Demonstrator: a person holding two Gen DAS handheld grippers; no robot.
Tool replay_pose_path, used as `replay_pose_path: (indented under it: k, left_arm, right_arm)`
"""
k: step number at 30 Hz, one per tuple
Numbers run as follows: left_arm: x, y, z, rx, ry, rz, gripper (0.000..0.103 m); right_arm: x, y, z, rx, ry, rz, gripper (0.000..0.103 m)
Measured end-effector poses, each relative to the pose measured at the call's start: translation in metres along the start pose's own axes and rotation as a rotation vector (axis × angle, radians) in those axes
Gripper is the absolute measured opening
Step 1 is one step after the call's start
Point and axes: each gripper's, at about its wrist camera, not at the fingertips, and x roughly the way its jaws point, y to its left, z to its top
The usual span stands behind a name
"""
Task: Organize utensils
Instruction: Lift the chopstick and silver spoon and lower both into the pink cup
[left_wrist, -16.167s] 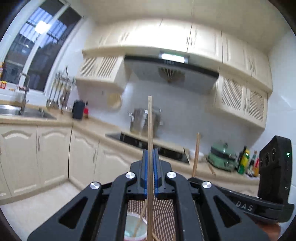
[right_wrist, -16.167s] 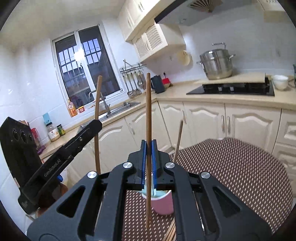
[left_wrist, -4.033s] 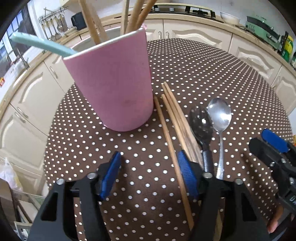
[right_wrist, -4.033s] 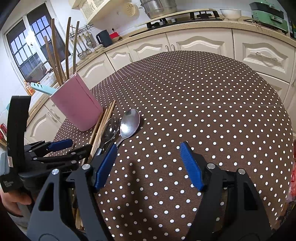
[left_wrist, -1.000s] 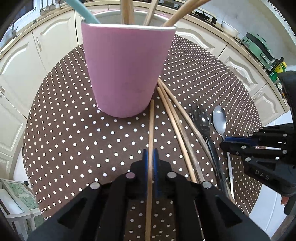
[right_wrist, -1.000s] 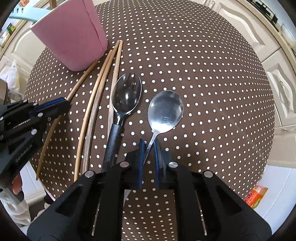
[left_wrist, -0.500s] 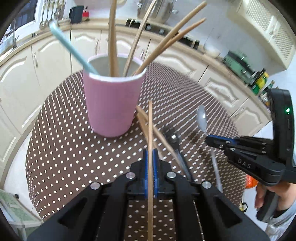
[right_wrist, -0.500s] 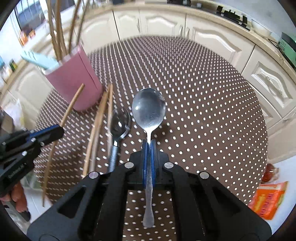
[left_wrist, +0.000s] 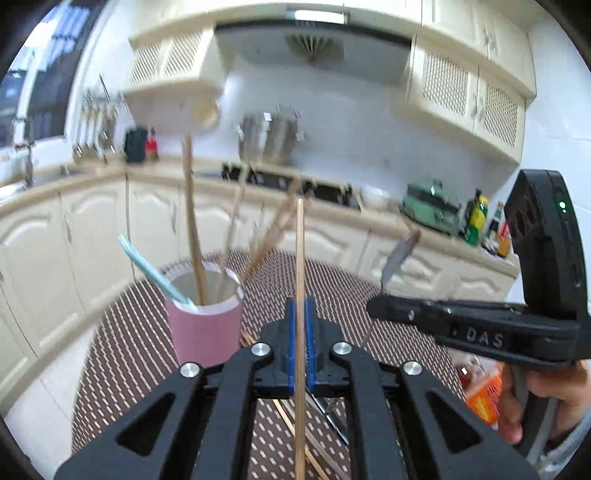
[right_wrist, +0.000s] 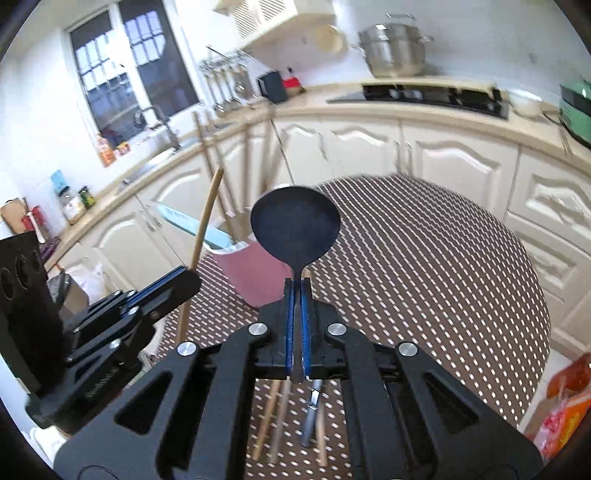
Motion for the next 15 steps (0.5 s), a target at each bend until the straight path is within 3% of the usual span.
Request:
replay_pose_path:
  k: [7, 9, 15]
  left_arm:
    - [-0.016, 0.026, 0.029, -0.065, -0.202, 0.033, 0.005]
    - [-0.019, 0.034, 0.038, -0.085, -0.245, 0.009, 0.005]
    - [-0.009, 0.047, 0.060, -0.146, -0.359, 0.040, 0.005]
  right_arm:
    - [0.002, 0.031, 0.032, -0.035, -0.091, 0.069, 0.004]
    - [0.007, 0.036, 0.043, -0.053, -0.112, 0.079, 0.004]
    - [0.020, 0.053, 0.070, -0.112, -0.150, 0.087, 0.004]
